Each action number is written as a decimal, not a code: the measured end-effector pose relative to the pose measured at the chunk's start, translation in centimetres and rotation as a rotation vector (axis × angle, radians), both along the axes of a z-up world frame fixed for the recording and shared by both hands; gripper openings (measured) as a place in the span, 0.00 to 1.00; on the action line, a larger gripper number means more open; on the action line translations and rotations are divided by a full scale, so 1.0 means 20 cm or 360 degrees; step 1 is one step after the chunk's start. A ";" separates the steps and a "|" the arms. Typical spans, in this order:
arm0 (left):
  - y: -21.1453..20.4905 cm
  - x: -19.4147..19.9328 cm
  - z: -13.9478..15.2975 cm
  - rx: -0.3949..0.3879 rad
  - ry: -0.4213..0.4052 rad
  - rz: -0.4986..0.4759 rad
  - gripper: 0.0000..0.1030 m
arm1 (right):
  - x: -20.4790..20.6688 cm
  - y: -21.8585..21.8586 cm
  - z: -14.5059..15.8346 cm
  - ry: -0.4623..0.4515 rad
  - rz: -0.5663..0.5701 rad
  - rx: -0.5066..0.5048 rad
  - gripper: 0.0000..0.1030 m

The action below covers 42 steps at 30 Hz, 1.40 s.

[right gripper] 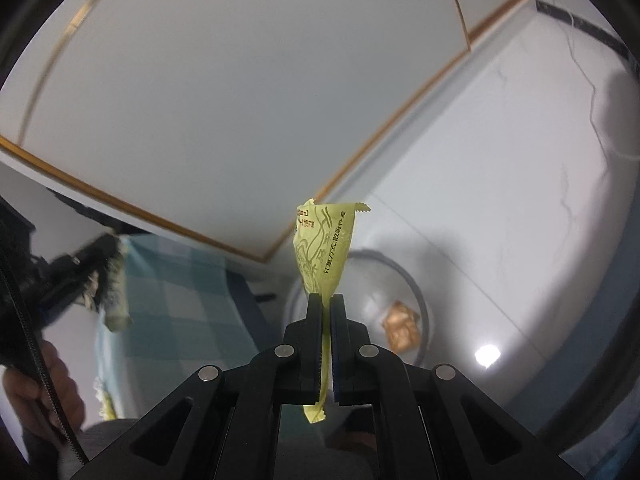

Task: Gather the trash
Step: 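Carry the yellow bag and the clear wrapper in both grippers over the white bin, then open the right gripper to drop the yellow bag while the left gripper drops the clear wrapper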

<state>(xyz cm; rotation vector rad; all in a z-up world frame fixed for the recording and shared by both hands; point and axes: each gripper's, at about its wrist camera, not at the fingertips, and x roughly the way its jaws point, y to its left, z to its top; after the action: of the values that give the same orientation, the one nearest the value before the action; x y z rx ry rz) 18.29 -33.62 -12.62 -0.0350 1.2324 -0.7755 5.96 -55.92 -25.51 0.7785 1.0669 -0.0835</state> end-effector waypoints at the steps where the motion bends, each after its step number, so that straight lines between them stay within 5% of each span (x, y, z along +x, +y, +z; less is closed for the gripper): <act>1: -0.01 0.01 -0.02 0.0011 0.0017 -0.0007 0.05 | 0.02 0.00 -0.03 0.0023 0.0000 0.0009 0.03; 11: -0.05 0.05 -0.19 0.0091 0.0168 -0.0069 0.05 | 0.06 0.06 -0.39 0.0262 0.0042 0.0138 0.09; 16: -0.11 0.04 -0.28 0.0112 0.0246 -0.0131 0.05 | 0.05 0.05 -0.35 0.0211 -0.0039 0.0206 0.25; 18: -0.12 0.04 -0.30 0.0118 0.0273 -0.0154 0.05 | 0.04 0.04 -0.34 0.0186 -0.0074 0.0193 0.41; 25: -0.19 0.01 -0.38 0.0126 0.0361 -0.0265 0.05 | -0.05 -0.02 -0.26 0.0128 -0.0140 0.0156 0.54; 27: -0.21 0.00 -0.41 0.0142 0.0375 -0.0301 0.05 | -0.06 -0.05 -0.24 0.0102 -0.0152 0.0171 0.68; 42: -0.27 -0.06 -0.57 0.0320 0.0461 -0.0407 0.06 | -0.08 -0.21 -0.15 0.0054 -0.0229 0.0232 0.86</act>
<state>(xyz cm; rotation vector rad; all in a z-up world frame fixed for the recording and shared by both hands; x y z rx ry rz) 17.04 -39.11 -23.95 0.1838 1.6074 -0.8845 4.38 -60.09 -28.46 0.9885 1.0564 -0.1425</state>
